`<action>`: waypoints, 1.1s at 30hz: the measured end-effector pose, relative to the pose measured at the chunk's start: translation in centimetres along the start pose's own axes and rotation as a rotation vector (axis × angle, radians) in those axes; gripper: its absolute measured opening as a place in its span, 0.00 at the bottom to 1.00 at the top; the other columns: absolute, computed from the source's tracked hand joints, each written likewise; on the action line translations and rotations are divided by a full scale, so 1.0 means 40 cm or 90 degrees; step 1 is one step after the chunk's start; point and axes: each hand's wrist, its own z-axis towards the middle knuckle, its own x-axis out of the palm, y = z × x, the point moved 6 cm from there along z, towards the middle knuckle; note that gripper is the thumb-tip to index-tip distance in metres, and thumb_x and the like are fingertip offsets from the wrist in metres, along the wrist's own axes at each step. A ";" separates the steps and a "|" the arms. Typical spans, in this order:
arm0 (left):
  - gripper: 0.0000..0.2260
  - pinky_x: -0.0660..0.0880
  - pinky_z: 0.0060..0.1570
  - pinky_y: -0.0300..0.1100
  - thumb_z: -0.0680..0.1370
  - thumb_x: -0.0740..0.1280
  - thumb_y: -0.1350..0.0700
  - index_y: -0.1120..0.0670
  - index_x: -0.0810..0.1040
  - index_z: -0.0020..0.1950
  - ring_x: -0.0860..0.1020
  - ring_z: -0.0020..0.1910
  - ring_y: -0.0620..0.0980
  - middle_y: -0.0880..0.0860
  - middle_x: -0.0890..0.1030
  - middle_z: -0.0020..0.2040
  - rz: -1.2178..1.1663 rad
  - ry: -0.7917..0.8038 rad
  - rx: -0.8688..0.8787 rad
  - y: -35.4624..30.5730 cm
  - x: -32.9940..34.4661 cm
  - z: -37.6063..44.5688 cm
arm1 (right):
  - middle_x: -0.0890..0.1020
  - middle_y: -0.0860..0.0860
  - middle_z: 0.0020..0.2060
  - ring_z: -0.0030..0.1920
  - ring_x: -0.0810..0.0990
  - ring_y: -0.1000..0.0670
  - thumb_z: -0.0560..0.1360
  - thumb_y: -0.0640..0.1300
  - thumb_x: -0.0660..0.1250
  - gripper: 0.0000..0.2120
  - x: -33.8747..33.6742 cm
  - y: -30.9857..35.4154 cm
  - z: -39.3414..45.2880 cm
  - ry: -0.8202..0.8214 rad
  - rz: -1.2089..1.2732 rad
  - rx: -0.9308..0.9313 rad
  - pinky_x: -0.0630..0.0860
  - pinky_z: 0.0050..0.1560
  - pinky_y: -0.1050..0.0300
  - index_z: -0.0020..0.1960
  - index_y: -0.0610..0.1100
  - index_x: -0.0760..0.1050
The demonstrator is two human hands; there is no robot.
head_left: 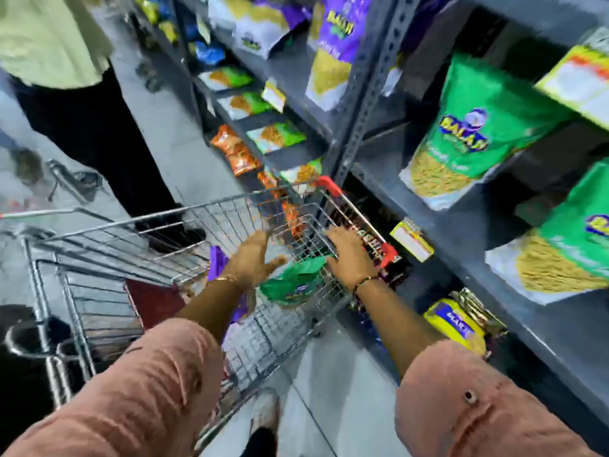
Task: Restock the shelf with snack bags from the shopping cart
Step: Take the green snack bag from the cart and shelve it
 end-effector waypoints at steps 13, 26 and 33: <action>0.10 0.74 0.48 0.45 0.72 0.68 0.66 0.58 0.84 0.51 0.83 0.46 0.61 0.65 0.85 0.45 -0.079 -0.149 -0.144 0.135 0.137 -0.029 | 0.84 0.42 0.53 0.52 0.81 0.40 0.72 0.32 0.61 0.17 0.137 -0.134 0.072 0.095 -0.057 0.121 0.79 0.54 0.49 0.53 0.48 0.82; 0.06 0.78 0.46 0.43 0.71 0.73 0.61 0.63 0.82 0.44 0.77 0.39 0.49 0.65 0.84 0.42 -0.442 -0.392 0.012 -0.246 -0.194 0.054 | 0.75 0.51 0.29 0.30 0.70 0.54 0.74 0.48 0.68 0.09 -0.379 -0.016 -0.019 -0.371 0.290 0.095 0.65 0.36 0.58 0.46 0.41 0.79; 0.16 0.75 0.49 0.49 0.72 0.68 0.48 0.60 0.80 0.50 0.81 0.45 0.59 0.64 0.84 0.45 -0.414 -0.541 0.258 -0.728 -0.437 0.008 | 0.78 0.43 0.30 0.34 0.71 0.49 0.76 0.45 0.65 0.10 -0.875 0.116 -0.200 -0.720 0.256 -0.034 0.56 0.33 0.61 0.40 0.40 0.79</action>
